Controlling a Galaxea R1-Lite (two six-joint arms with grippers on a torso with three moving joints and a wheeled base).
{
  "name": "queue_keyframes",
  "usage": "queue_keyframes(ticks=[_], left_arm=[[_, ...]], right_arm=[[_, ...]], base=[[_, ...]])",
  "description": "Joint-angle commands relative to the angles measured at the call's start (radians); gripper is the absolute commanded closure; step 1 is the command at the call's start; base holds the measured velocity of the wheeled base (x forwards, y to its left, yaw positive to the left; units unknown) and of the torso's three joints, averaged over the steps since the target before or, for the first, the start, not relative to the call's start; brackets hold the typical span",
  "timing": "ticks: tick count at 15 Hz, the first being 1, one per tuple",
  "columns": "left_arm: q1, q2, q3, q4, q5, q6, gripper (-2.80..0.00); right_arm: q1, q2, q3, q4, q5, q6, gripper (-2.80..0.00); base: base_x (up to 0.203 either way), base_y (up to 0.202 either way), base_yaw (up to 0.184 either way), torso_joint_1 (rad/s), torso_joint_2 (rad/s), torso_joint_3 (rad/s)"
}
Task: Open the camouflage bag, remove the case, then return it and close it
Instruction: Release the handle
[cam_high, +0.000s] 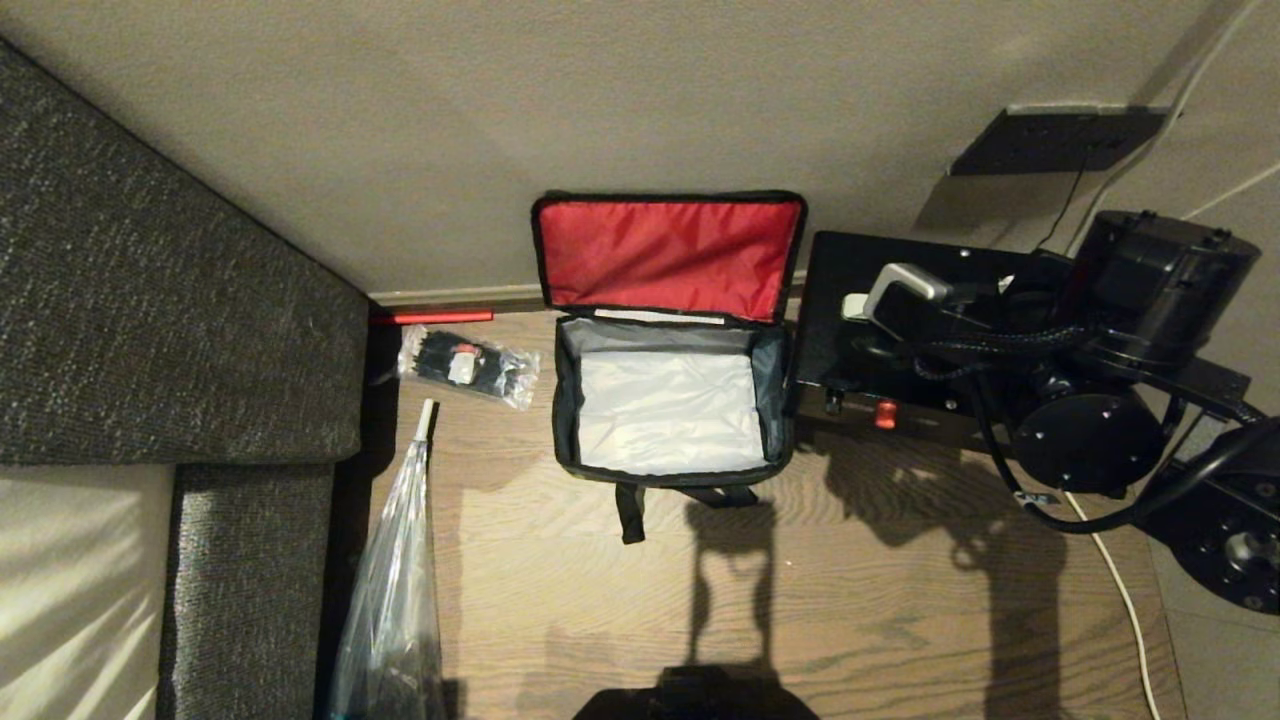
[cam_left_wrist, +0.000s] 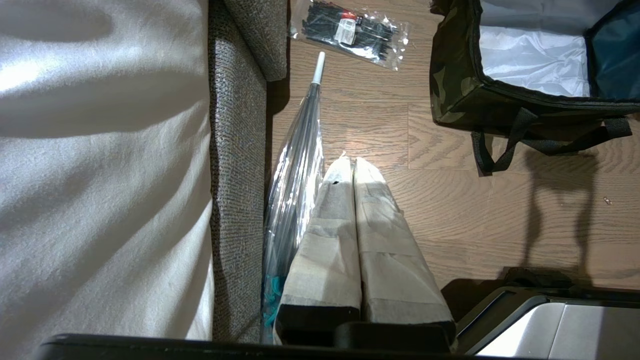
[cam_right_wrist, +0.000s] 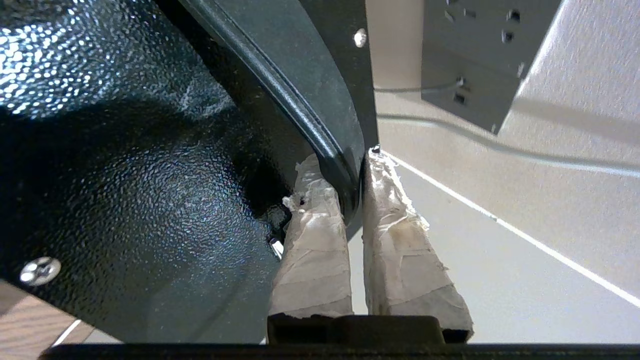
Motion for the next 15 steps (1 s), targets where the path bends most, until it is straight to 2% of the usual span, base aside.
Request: queue_keyframes(ticks=[1,8,15], left_arm=[[0.0,0.0,0.002,0.0,0.0,-0.001,0.0],[0.0,0.0,0.002,0.0,0.001,-0.001,0.0],[0.0,0.0,0.002,0.0,0.0,-0.001,0.0]], right_arm=[[-0.014,-0.019,0.011,-0.005,-0.006,-0.008,0.0],[-0.081,-0.025,0.069,-0.038,-0.004,-0.002,0.0],[-0.151,0.064,0.087,-0.039,-0.001,0.072,0.0]], base=[[0.0,0.0,0.0,0.0,0.0,0.0],[0.0,0.0,0.0,0.0,0.0,0.0],[0.0,0.0,0.0,0.0,0.0,0.0]])
